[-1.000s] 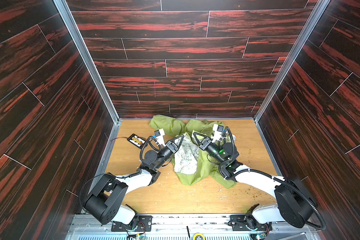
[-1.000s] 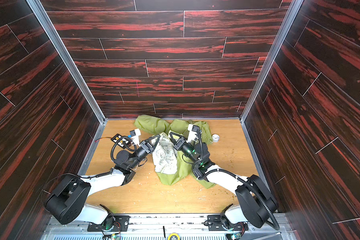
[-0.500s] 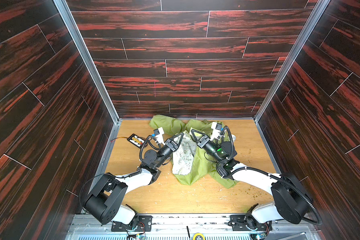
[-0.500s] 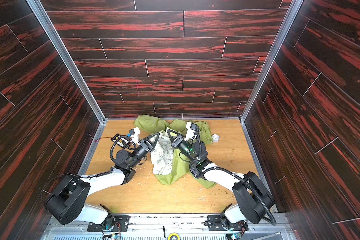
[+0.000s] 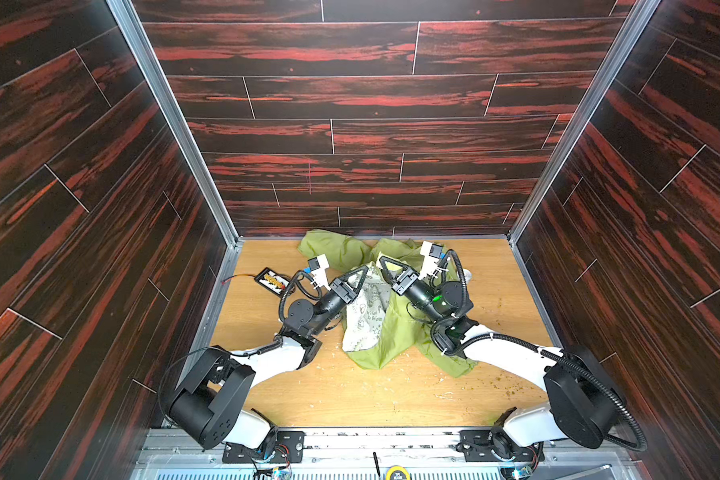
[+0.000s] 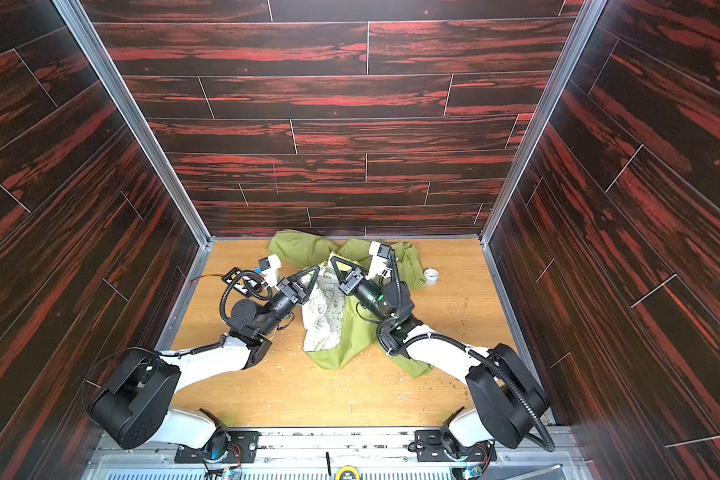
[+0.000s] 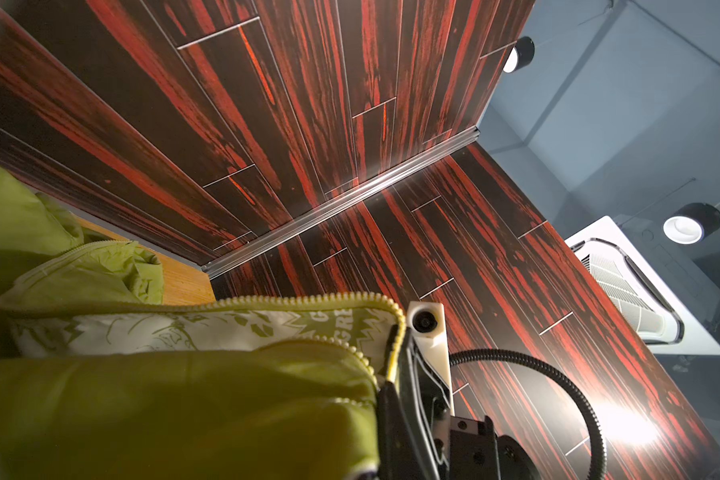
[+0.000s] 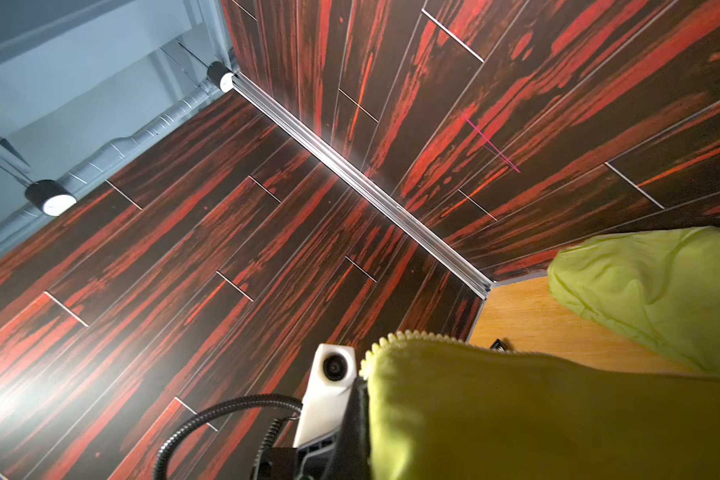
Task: Zip up the jacket
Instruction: 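Raise both grippers higher, holding the zipper edges up toward each other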
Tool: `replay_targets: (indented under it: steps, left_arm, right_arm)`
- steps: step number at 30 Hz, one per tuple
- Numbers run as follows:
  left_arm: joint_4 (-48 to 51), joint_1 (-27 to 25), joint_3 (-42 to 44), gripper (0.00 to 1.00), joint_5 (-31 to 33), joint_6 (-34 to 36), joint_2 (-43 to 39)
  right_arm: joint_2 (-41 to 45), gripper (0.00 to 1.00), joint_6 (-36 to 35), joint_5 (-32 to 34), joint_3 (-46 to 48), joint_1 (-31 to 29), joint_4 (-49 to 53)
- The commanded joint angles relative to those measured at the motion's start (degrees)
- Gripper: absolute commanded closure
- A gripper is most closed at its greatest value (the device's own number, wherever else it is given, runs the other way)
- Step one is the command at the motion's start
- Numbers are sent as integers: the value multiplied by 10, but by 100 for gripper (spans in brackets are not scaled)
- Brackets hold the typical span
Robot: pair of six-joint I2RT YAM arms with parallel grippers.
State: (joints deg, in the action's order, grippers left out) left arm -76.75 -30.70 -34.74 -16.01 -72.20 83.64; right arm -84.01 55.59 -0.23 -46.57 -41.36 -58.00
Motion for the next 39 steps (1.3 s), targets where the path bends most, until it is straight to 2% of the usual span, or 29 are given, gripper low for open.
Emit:
replay_targets:
  steps: [1,7,11,13,18,27,34,39]
  left_arm:
    - [-38,4,-13,100,-8,46,-32]
    - [-33,3,-36,100,-27,164,-29]
    - [-40,3,-79,100,-57,223,-3]
    - [-39,3,-104,100,-63,230,11]
    - [-40,3,-155,100,-73,212,33]
    - [-40,3,-172,100,-76,131,28]
    - [-40,-1,-189,100,-59,95,21]
    - [-40,-3,-197,100,-47,77,23]
  right_arm:
    - [46,100,-28,6,-12,-1,39]
    - [99,100,-19,-19,-12,14,81]
    - [108,100,3,-42,-10,23,58]
    - [105,100,15,-53,-7,26,31]
    - [90,100,20,-64,-3,27,-34]
    - [87,100,-44,-74,17,53,-96]
    - [8,100,-45,-53,3,63,-254]
    - [-32,100,-22,-37,-27,63,-294]
